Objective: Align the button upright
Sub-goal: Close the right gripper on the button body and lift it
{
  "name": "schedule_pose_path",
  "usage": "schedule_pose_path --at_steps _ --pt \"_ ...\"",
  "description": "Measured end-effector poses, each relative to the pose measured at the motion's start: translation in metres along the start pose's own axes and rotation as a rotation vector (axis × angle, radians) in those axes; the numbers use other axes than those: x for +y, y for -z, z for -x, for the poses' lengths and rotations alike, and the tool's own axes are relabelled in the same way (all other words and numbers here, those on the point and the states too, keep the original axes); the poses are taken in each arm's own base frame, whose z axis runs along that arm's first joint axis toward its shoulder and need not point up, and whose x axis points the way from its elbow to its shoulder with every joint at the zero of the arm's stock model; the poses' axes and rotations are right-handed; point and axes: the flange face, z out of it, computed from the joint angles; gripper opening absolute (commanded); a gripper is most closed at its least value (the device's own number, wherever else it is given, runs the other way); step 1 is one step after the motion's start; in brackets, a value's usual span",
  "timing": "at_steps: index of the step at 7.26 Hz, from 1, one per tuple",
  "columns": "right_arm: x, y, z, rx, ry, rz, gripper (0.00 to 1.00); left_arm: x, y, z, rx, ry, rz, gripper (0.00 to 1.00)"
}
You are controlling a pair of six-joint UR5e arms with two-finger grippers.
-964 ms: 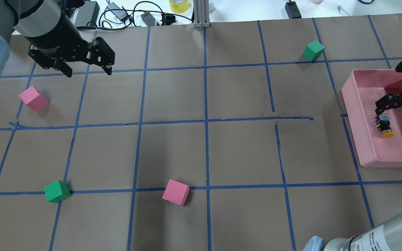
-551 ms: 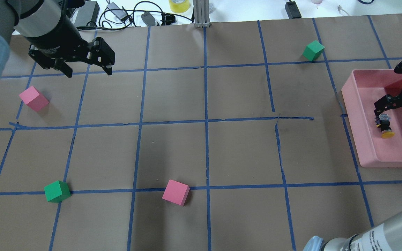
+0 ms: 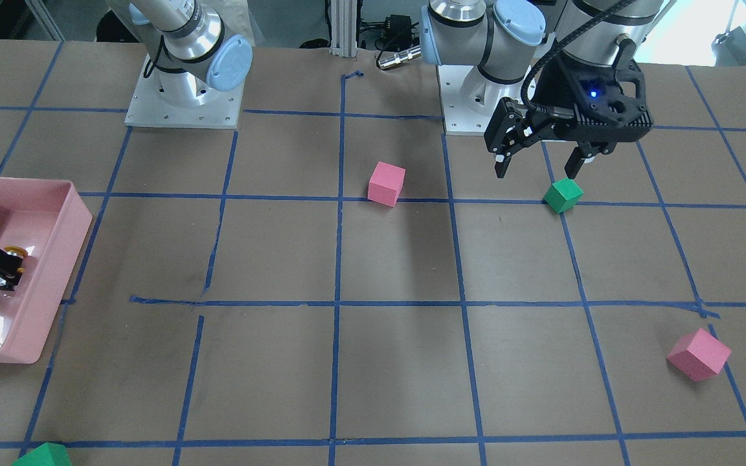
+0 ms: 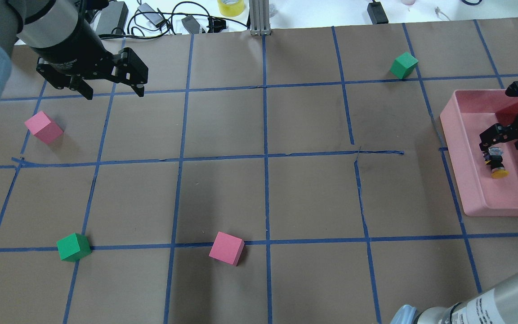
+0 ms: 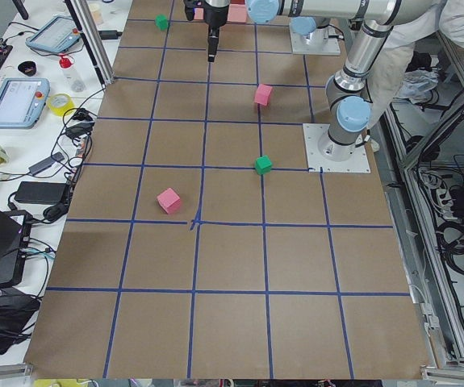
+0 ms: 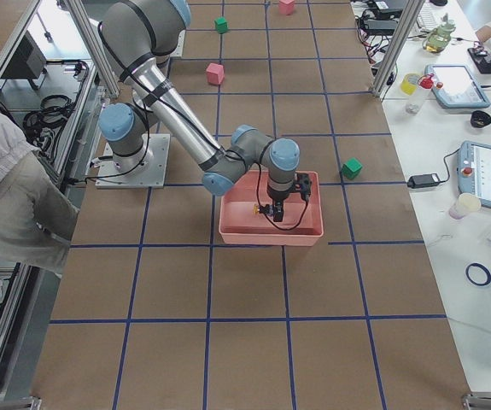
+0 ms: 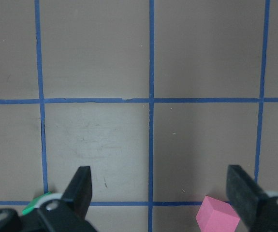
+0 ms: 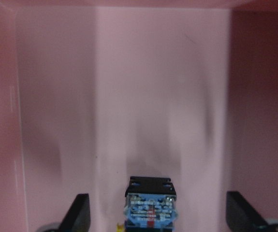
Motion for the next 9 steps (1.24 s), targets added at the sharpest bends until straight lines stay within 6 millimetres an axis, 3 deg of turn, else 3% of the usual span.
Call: schedule_pose_path --at_steps 4,5,9 --pt "0.0076 -0.0106 0.0053 -0.013 0.002 0.019 1.0 -0.0009 -0.0002 0.0009 -0.004 0.002 -0.001 1.0" --pt "0.0079 -0.0111 0.0056 -0.014 0.002 0.02 0.92 -0.0014 -0.0006 0.0015 -0.006 0.003 0.0 1.0" --pt "0.0084 -0.0111 0.0056 -0.013 0.004 0.023 0.06 -0.001 0.0003 0.0021 -0.01 0.003 -0.002 1.0"
